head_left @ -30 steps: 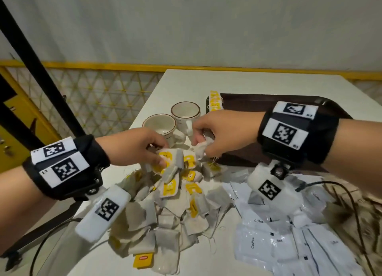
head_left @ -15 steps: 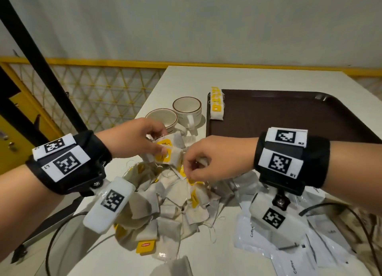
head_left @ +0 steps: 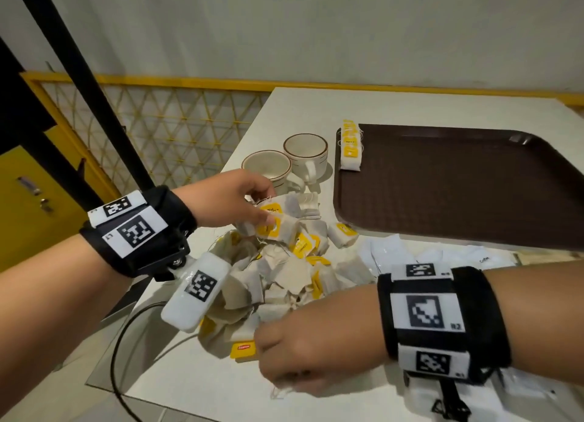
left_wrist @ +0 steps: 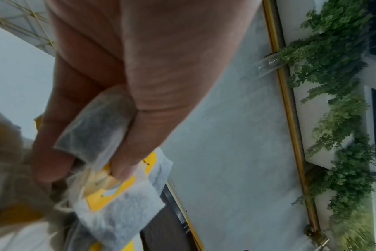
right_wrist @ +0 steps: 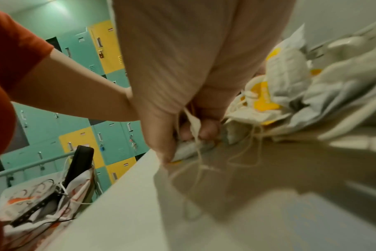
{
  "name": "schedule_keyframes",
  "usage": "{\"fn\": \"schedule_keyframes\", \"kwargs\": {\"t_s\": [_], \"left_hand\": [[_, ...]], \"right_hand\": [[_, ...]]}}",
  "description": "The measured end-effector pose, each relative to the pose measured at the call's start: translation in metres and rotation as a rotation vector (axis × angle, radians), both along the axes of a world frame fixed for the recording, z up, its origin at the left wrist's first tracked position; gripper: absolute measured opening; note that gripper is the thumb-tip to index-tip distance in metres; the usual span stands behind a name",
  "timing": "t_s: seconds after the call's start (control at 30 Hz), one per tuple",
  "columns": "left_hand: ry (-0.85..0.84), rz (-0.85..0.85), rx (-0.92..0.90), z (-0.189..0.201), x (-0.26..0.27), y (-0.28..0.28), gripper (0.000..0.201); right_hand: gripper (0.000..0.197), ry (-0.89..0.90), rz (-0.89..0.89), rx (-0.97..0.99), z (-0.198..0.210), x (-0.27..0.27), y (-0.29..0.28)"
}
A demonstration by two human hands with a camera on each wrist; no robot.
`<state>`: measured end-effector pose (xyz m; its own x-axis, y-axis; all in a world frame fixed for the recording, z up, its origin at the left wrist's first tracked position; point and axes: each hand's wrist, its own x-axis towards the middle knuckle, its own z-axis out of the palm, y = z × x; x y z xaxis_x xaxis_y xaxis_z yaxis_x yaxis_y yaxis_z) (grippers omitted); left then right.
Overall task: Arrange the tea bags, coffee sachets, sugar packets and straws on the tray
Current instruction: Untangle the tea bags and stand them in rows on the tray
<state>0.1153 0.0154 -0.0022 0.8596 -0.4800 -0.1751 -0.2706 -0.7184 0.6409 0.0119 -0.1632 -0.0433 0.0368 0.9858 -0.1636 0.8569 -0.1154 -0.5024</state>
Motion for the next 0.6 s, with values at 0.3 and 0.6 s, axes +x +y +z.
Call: {"fn": "schedule_keyframes", "kwargs": {"t_s": [0.3,0.6], "left_hand": [[-0.025,0.066,-0.128,0.012,-0.008,0.001,0.016],[0.076,0.155,-0.273,0.016,-0.013,-0.012,0.015]], "right_hand": [[0.038,-0.068,-0.368,0.053,0.032,0.019,-0.010],[0.041,-0.303,-0.450,-0.168,0.008,0.005,-0.001]]}}
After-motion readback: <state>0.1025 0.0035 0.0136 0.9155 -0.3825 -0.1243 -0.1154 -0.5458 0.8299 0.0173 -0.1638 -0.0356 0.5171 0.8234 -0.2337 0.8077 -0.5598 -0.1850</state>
